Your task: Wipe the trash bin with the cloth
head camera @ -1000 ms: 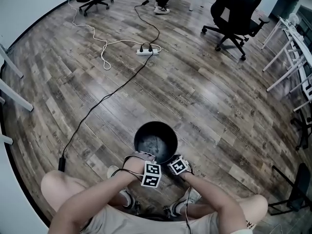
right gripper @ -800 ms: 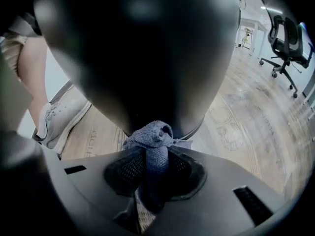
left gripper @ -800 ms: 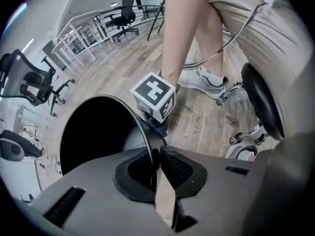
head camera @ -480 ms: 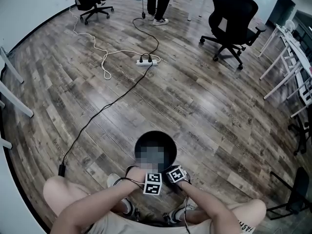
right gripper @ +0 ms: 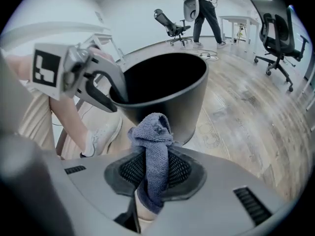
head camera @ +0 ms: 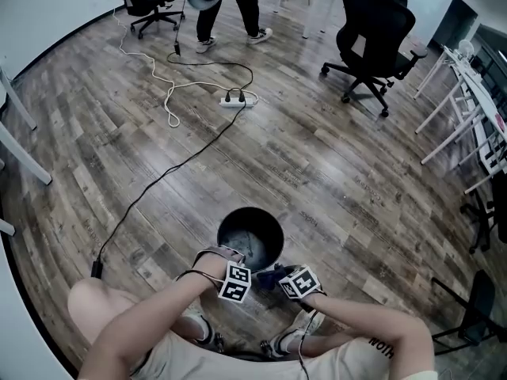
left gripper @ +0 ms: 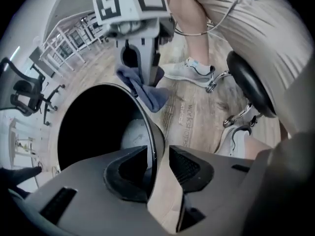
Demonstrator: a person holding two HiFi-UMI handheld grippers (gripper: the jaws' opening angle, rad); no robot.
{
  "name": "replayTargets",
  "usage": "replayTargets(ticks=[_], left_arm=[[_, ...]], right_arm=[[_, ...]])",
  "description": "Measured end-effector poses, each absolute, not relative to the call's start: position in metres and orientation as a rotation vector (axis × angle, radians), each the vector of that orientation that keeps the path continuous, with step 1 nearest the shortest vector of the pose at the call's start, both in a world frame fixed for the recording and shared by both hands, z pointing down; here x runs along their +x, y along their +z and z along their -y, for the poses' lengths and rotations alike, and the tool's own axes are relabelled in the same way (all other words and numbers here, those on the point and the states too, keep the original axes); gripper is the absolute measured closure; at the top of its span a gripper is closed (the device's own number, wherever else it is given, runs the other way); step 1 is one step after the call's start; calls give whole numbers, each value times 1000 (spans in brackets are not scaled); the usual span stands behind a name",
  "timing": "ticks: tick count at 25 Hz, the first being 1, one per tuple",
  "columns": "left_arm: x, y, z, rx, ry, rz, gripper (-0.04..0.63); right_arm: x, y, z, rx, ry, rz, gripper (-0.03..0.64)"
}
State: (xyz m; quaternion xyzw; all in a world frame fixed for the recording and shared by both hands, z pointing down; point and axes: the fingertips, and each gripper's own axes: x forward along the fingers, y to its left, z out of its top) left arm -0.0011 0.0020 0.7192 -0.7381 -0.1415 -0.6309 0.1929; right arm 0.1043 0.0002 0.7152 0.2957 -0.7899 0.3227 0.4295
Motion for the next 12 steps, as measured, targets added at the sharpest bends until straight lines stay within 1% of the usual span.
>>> replayTargets(ticks=[1,2,3,7,10,12], left_arm=[[-1,721,0,-2041,-1759,385,446],[-1,722,1,-2015,-1751,377,466],[0,724,2,-1995,-1747,374,513],[4,726,-2,-1959,-1747,400,527],[12,724,-5,-1952,-1720,392,551],[18,726,-11,-1982,-1719,381,551]], right_arm=[[100,703,-3,733,813,1986,534],[95,693,-6,733,825,1997,534],[91,684,-7,736,837,2008,534],[76,676,3,758,860,2022,534],[76,682,13,777,915,2004,534],[80,688,11,780,963,2005,534]])
